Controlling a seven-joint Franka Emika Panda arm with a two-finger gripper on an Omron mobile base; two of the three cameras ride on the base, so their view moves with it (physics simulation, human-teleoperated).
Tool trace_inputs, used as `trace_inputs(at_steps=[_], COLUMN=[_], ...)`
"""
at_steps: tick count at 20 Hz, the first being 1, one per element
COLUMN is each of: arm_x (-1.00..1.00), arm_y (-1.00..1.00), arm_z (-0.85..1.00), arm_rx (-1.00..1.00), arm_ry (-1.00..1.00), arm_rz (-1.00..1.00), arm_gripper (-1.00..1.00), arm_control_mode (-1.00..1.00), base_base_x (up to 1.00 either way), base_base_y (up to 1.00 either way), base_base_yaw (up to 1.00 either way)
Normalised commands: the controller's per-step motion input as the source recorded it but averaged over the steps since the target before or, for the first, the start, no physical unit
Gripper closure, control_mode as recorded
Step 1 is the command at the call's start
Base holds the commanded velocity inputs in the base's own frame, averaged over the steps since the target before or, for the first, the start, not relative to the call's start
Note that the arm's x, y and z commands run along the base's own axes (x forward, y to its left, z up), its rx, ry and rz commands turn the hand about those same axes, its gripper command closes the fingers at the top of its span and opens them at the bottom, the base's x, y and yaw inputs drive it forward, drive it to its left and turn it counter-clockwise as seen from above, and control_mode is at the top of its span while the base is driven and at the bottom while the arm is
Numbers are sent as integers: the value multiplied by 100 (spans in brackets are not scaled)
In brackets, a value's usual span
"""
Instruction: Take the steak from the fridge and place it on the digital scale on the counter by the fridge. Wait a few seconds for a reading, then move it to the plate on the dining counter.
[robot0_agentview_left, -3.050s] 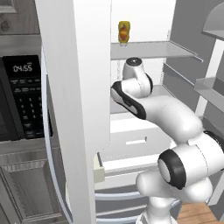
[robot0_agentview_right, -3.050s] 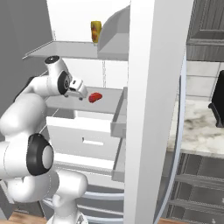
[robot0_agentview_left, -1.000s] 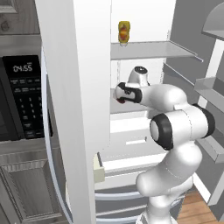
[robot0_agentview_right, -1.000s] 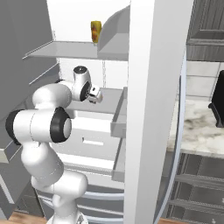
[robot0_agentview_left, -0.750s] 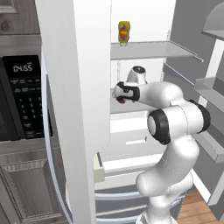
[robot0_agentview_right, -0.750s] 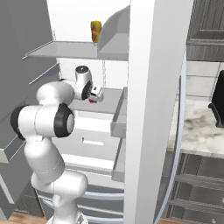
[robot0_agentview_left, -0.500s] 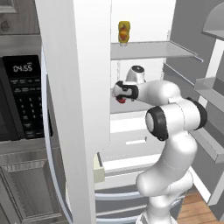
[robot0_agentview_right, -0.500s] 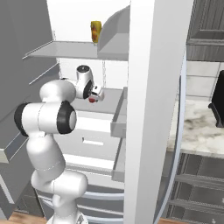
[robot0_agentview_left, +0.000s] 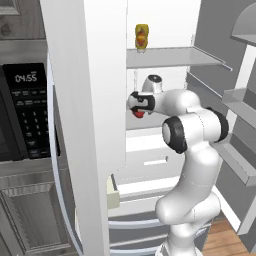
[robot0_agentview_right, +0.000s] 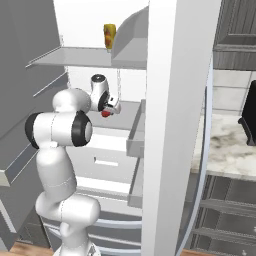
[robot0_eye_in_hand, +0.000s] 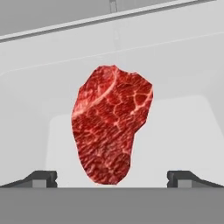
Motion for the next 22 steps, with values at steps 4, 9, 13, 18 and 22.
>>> trace_inputs(at_steps=[4,9,13,18,22], arm_x=[23,18,4,1,0], arm_y=[0,0,0,2,4], arm_z=[-22,-14,0,-5,-12], arm_rx=[0,0,-1,0,0], arm_ry=[0,0,0,0,0], arm_rz=[0,0,0,0,0], arm_gripper=[-100,-100,-100,-100,-100], arm_control_mode=[-100,-100,-100,-100,-100], base_base_x=[0,0,0,0,0], base_base_y=[0,0,0,0,0], base_base_yaw=[0,0,0,0,0])
